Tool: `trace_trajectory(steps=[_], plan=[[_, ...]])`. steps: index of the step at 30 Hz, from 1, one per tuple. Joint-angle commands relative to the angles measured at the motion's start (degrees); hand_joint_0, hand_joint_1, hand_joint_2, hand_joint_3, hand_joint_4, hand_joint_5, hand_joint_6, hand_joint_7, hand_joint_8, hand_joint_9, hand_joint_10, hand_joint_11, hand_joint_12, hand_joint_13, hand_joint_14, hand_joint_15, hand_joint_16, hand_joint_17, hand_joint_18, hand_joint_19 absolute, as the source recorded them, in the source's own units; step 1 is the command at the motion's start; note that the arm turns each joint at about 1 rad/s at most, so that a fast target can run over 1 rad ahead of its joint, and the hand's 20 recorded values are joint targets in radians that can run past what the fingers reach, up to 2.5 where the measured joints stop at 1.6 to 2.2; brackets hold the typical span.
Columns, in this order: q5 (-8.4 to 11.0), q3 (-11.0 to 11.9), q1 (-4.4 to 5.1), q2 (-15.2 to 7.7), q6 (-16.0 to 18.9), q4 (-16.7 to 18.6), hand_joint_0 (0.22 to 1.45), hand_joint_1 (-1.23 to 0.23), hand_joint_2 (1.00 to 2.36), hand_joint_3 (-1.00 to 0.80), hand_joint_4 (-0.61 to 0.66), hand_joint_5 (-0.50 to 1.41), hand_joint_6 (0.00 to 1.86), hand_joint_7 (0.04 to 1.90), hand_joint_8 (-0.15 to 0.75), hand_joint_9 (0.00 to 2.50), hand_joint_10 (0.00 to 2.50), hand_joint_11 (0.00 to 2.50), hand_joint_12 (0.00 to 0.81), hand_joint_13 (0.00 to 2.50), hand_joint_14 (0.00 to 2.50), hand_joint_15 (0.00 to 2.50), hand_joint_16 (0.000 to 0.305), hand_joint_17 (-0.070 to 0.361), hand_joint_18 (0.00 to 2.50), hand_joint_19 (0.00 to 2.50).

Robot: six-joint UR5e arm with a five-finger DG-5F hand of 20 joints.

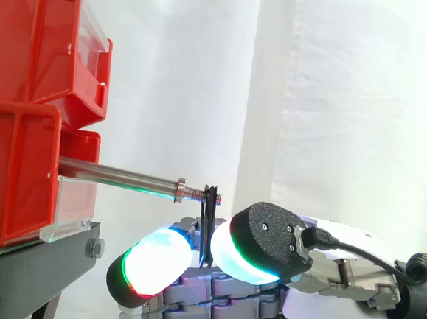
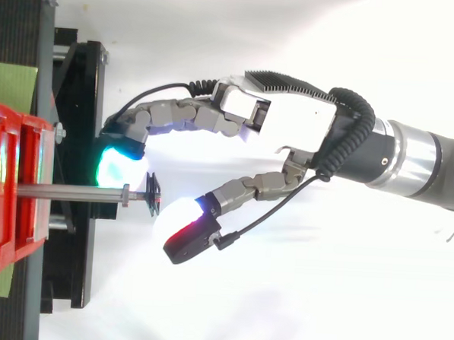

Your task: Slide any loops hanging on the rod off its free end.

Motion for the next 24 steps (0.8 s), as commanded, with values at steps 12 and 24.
trace_trajectory(steps=[12, 24], plan=[[-3.94, 0.06, -1.68, 0.07, 0.11, -0.54, 0.56, -0.64, 1.01, -0.41, 0.22, -0.13, 0.5, 1.13, 0.26, 0.51, 0.01, 0.25, 0.326, 0.42, 0.01, 0.14, 0.048, 0.108, 0.45, 0.28], [-5.35, 0.06, -1.95, 0.16, 0.11, -0.54, 0.57, -0.64, 1.01, -0.41, 0.22, -0.13, 0.5, 1.14, 0.259, 0.51, 0.01, 0.25, 0.326, 0.42, 0.0, 0.13, 0.048, 0.107, 0.46, 0.28]])
